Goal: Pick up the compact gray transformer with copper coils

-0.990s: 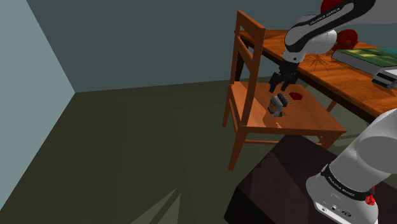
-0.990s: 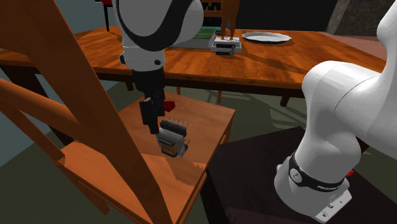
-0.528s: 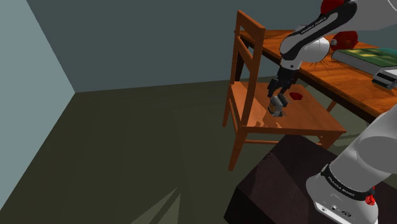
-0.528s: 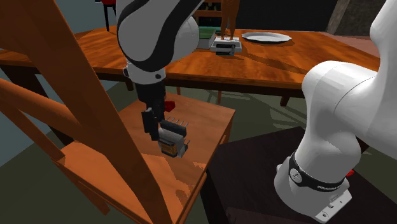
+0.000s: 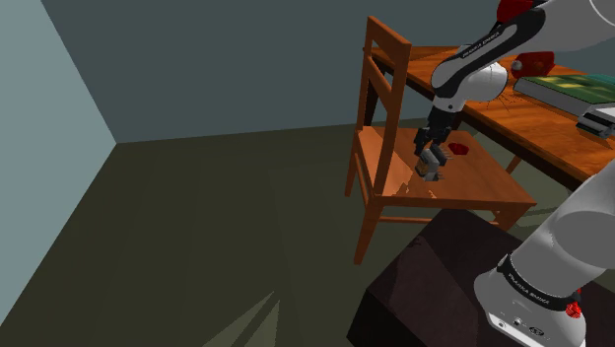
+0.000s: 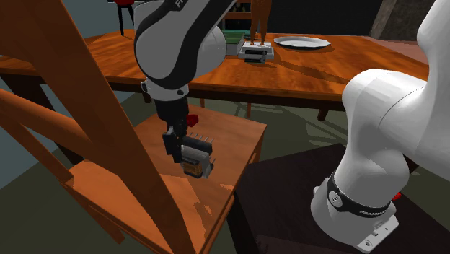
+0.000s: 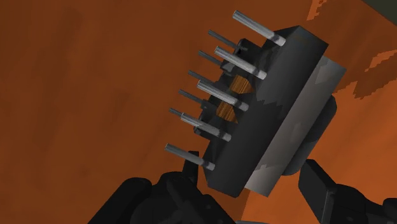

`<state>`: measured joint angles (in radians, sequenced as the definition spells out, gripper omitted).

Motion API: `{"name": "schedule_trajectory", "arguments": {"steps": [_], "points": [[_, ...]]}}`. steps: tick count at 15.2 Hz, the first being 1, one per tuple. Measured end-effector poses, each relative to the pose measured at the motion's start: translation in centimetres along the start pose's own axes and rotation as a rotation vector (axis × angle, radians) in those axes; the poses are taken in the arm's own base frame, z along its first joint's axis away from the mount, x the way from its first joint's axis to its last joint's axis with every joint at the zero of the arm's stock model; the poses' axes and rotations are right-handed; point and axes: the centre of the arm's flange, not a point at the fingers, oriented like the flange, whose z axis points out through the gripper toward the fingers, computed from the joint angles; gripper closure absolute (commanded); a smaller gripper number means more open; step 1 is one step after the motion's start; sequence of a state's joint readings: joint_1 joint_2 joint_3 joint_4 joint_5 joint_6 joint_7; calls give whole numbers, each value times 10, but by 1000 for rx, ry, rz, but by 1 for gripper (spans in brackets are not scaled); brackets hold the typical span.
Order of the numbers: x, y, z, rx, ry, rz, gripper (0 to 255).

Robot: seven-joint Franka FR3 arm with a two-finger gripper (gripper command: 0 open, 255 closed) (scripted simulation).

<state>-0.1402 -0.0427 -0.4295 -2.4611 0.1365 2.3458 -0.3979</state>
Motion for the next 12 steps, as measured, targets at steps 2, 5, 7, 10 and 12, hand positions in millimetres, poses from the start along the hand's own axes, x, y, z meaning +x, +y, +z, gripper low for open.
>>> {"name": "schedule_trajectory", "arguments": {"steps": [2,5,7,10,12], "points": [[0,0,0,0,0,0,255],[0,0,0,0,0,0,255],[0,-1,-6,0,-1,0,255],[0,-3,-20,0,-2,0,255],[-1,-5,-31,0,-2,0,255]]}}
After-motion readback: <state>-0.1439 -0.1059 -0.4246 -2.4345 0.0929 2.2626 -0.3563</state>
